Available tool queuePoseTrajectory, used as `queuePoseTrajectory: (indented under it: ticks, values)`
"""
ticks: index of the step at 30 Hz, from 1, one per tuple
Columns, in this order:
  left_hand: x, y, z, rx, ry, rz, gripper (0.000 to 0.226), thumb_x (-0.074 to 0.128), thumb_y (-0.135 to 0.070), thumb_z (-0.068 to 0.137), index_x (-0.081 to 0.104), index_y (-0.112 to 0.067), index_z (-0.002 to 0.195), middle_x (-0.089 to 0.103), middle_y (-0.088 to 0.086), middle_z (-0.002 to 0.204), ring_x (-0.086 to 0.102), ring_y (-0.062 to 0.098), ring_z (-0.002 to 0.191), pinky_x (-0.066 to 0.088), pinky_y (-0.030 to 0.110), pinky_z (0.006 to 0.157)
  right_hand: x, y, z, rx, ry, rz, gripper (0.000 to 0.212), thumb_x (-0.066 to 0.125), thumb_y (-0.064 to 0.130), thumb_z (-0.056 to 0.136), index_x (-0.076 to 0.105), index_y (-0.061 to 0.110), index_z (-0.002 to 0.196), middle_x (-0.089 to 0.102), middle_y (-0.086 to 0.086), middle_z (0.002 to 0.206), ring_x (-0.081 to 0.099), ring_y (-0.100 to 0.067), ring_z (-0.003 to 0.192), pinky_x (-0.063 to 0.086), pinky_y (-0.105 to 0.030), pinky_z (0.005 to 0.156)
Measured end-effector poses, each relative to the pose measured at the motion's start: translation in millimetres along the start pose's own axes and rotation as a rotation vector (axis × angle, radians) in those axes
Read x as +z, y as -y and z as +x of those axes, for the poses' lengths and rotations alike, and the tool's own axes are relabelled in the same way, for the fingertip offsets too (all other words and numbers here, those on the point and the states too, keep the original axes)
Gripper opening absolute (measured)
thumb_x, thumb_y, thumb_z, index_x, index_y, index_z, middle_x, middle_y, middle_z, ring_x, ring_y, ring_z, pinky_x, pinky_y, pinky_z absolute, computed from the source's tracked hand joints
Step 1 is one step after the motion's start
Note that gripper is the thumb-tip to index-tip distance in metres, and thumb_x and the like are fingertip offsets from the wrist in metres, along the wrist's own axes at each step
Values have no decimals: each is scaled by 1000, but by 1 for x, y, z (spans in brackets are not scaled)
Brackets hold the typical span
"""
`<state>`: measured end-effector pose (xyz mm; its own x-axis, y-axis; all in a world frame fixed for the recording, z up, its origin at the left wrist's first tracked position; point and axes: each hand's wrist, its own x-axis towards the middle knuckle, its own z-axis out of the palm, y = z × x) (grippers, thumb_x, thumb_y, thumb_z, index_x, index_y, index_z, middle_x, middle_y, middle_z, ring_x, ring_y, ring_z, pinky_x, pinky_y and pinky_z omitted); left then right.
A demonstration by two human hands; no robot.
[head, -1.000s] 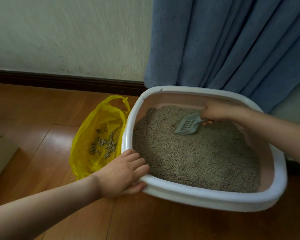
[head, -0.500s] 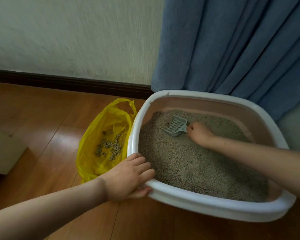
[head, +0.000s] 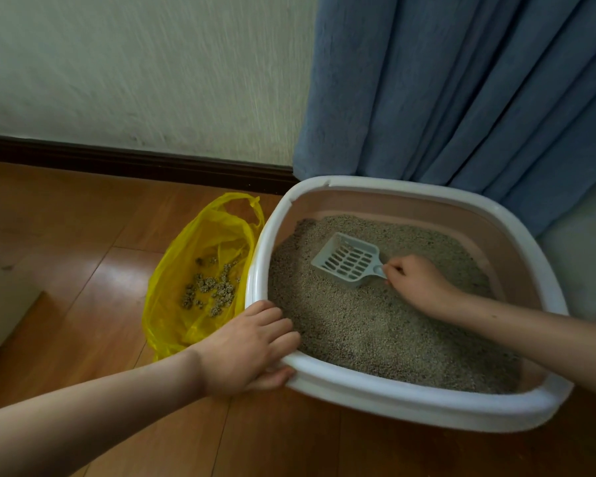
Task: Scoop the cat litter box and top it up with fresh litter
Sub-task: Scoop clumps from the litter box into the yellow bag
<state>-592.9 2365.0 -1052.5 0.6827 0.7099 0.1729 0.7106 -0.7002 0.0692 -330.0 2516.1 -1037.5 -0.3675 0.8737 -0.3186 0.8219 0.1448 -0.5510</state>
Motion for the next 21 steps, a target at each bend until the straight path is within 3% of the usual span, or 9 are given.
queuePoseTrajectory:
  ticks: [11, 17, 21]
  values:
    - [0, 0, -1, -2, 10, 1, 24, 50, -45, 94, 51, -21, 95, 54, -2, 89, 50, 19, 83, 34, 31, 92, -11, -4, -16, -19, 27, -56, 37, 48, 22, 99, 58, 17, 64, 48, 3, 53, 38, -10, 44, 30, -22, 42]
    - [-2, -1, -1, -1, 20, -1, 23, 48, -44, 96, 49, -21, 95, 53, -2, 89, 49, 20, 83, 35, 32, 91, -13, -6, -19, 12, 41, -39, 34, 48, 23, 99, 64, 12, 71, 51, 1, 55, 39, -10, 44, 31, -23, 44]
    - [-4, -2, -1, 3, 15, 0, 23, 49, -44, 95, 48, -21, 94, 52, -2, 87, 48, 19, 82, 34, 31, 90, -28, -2, -22, -63, 48, -307, 31, 44, 26, 100, 65, 16, 80, 55, 5, 60, 42, -8, 45, 33, -19, 42]
